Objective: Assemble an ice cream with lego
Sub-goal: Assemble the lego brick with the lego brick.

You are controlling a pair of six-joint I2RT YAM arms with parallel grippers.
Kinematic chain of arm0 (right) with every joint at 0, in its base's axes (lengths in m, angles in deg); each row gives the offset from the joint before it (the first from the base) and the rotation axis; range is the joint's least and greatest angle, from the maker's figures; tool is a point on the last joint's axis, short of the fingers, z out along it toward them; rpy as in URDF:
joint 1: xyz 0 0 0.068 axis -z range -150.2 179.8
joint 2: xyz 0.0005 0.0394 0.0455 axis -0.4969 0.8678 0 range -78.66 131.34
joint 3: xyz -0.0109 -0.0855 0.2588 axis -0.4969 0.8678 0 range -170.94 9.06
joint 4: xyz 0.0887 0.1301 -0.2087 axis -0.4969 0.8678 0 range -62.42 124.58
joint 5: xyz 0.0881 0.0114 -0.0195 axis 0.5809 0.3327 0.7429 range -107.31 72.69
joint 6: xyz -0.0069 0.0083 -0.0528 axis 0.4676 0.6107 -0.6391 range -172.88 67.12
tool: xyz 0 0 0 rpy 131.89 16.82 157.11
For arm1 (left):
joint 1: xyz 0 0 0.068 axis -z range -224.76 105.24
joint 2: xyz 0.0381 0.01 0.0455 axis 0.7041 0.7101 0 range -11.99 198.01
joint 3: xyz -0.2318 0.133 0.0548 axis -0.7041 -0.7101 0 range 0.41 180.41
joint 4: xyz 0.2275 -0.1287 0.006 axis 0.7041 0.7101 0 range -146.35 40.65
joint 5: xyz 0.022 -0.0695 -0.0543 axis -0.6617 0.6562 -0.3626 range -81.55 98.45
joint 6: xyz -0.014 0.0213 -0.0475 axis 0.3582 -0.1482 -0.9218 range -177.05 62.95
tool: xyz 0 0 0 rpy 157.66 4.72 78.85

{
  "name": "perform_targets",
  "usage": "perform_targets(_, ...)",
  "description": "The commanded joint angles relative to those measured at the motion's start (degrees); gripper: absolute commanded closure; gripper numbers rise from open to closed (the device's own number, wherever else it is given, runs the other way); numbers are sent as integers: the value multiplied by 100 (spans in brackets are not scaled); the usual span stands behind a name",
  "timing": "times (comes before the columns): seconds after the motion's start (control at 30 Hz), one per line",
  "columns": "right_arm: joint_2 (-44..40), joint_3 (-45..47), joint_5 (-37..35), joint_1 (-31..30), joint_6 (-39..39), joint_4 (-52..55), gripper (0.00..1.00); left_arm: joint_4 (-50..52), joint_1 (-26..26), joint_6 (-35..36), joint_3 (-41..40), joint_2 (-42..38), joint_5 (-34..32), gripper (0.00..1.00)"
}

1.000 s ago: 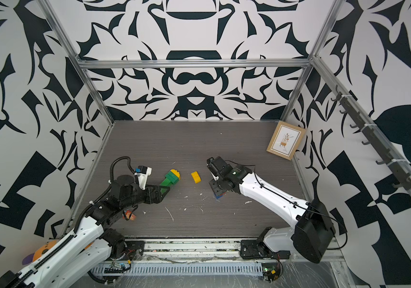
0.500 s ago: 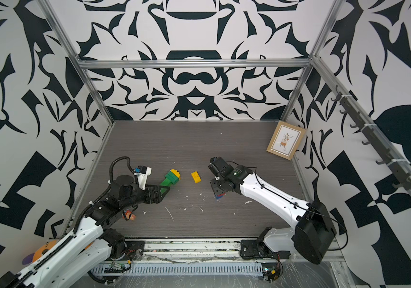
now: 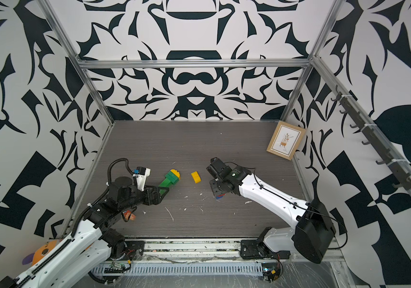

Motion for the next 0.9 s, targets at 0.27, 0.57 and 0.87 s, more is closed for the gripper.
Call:
perform_targets(0.27, 147, -177, 181, -60, 62, 84, 62, 456, 10, 129, 16, -174, -104, 1)
perform_targets(0.57, -96, -330, -3, -59, 43, 179, 52, 458, 15, 142, 15, -251, -190, 1)
perform_targets(0.87, -94, -1022, -460, -60, -174, 570, 48, 479, 15, 187, 17, -313, -434, 1)
